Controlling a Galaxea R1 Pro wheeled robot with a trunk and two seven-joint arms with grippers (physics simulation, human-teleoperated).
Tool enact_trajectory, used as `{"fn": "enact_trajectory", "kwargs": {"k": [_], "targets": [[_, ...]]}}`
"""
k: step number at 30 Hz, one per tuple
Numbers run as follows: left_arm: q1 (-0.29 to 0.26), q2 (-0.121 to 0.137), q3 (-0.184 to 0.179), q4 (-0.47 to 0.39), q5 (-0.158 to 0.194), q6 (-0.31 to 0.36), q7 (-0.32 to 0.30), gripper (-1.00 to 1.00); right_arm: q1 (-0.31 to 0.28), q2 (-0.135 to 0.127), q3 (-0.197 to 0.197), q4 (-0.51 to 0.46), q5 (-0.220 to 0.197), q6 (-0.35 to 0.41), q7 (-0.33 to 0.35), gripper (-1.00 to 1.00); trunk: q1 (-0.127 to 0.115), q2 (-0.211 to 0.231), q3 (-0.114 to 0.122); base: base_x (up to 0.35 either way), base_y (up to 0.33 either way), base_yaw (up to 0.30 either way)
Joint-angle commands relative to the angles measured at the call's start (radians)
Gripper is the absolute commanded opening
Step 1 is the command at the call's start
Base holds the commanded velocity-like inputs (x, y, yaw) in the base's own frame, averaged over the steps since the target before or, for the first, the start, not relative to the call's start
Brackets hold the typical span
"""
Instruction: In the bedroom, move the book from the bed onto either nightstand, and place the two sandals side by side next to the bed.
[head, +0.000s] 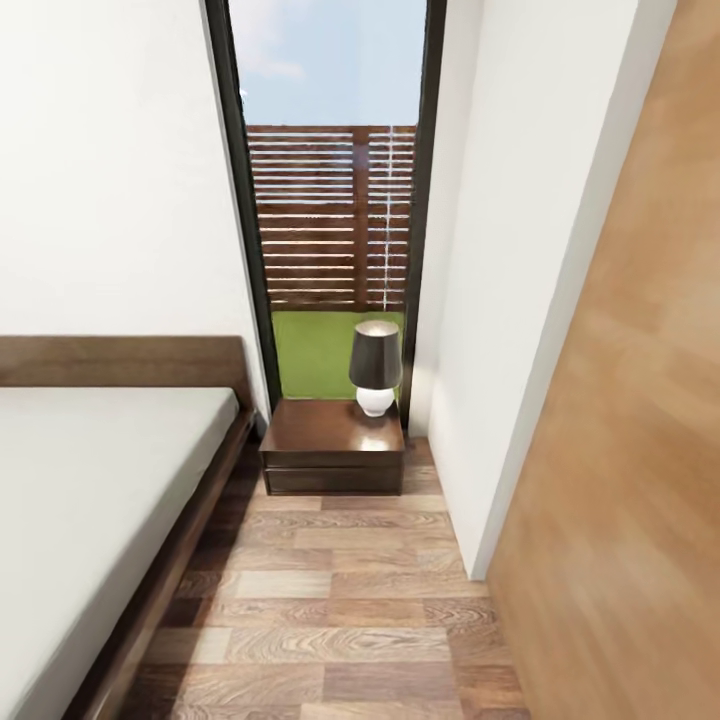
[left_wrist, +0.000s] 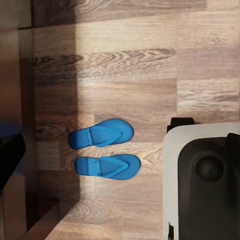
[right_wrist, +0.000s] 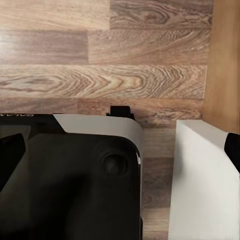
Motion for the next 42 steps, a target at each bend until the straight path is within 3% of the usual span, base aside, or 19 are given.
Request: {"fn": "enact_trajectory", "kwargs": {"k": [1,42], "targets": [[-0.001,0.000,-0.009,0.001,0.002,-0.003,0.004,1.00,-0.001,0.000,0.009,0.004,-0.010,-0.006,0.000,1.00,0.001,-0.001,-0.001,0.313,-0.021,0.000],[-0.001,0.000,-0.009,0.001,0.002,-0.003,0.004,1.00,-0.002,0.002,0.009,0.004,-0.010,-0.006,0.000,1.00,0.001,-0.001,-0.001,0.329,-0.002,0.000]]}}
